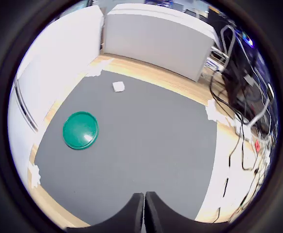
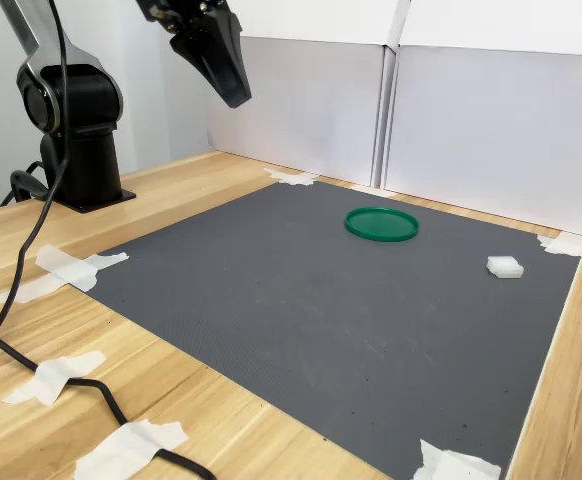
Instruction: Grasp a white terminal and put it on the green lid.
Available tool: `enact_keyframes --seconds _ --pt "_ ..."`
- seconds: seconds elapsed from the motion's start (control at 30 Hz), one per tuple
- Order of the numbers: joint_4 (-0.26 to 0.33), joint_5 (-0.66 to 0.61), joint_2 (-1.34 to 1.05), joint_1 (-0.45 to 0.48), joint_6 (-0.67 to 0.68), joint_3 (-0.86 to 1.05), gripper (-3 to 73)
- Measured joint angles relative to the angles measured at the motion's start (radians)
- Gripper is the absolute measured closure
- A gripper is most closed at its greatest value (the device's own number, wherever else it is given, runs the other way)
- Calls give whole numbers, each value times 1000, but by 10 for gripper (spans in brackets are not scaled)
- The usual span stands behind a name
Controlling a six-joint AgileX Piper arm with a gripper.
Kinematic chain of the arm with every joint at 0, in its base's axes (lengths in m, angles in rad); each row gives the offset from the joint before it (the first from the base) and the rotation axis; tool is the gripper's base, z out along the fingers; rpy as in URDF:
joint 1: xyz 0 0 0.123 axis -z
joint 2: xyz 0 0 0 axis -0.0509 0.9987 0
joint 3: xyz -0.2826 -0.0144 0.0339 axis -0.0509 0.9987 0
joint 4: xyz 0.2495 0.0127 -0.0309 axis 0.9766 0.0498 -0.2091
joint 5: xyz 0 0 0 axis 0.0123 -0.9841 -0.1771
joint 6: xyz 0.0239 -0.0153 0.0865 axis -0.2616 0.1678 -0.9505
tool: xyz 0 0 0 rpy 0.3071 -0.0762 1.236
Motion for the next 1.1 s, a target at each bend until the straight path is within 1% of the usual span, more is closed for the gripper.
enact_keyframes --seconds 0.07,0.13,0.2,0.23,0.3,0.37,0.43,0.53,0.6,0.67,0.77,0.83,0.93,1.03,1.1 --pt "36 -46 35 0 81 -53 701" --pt "80 -104 66 0 157 -105 676" --pt "114 -152 90 0 207 -148 634" --pt "129 -176 103 0 227 -169 601" --pt "141 -209 129 0 251 -205 517" --pt "137 -224 152 0 258 -229 410" --pt "119 -236 178 0 259 -248 295" --pt "90 -244 220 0 265 -276 149" --pt "85 -251 248 0 265 -298 76" --pt "100 -264 281 0 268 -331 20" --pt "152 -284 328 0 307 -390 -13" --pt "200 -289 365 0 332 -434 -19" --pt "252 -282 419 0 338 -492 -20" --pt "269 -257 468 0 342 -533 -20" --pt "262 -237 506 -5 347 -560 -20"
